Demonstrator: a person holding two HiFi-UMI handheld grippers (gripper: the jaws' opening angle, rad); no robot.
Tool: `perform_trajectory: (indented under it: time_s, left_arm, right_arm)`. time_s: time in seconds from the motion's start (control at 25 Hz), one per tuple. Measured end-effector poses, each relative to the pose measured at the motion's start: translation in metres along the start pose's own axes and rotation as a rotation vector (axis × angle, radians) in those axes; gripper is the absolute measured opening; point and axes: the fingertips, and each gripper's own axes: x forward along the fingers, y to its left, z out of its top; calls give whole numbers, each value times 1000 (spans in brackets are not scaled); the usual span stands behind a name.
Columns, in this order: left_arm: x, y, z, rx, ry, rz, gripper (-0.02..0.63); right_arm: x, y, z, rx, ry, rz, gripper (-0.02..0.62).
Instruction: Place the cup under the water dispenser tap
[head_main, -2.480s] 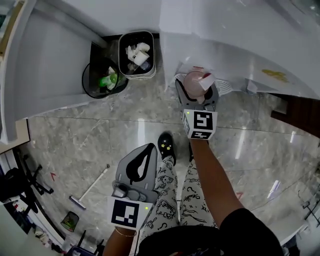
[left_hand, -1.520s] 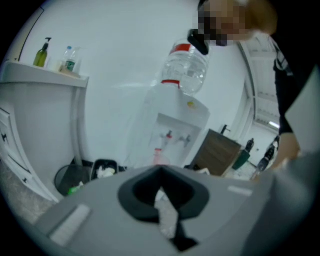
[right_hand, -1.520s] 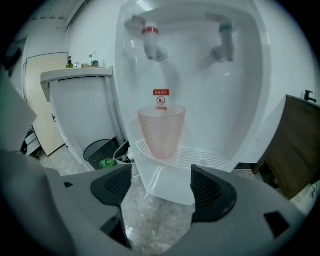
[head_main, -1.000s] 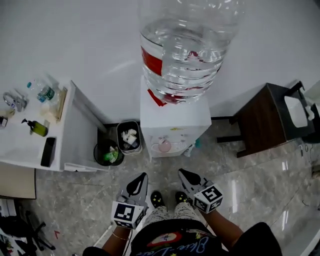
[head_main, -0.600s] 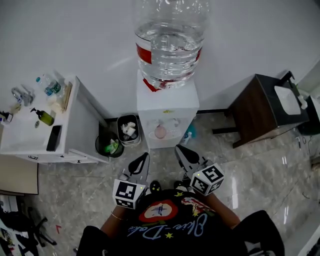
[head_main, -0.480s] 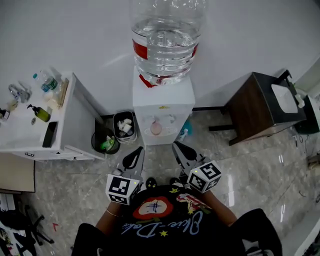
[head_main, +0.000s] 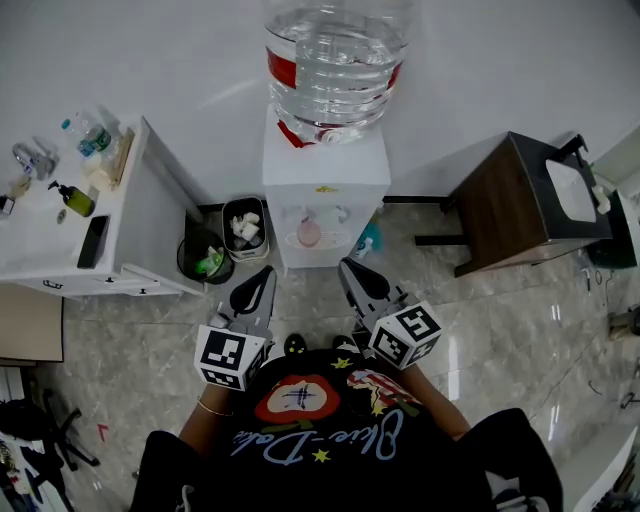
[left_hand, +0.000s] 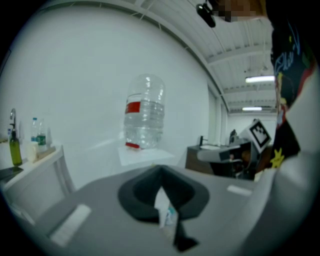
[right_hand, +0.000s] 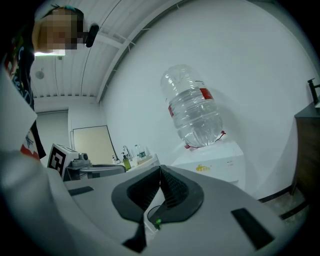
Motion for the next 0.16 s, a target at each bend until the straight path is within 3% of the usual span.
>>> perform_trajectory:
  time_s: [0.16]
  left_arm:
    - [7,12,0,4,-3,-2,-3]
  right_arm:
    - [12,-4,-1,0,-2,-4,14]
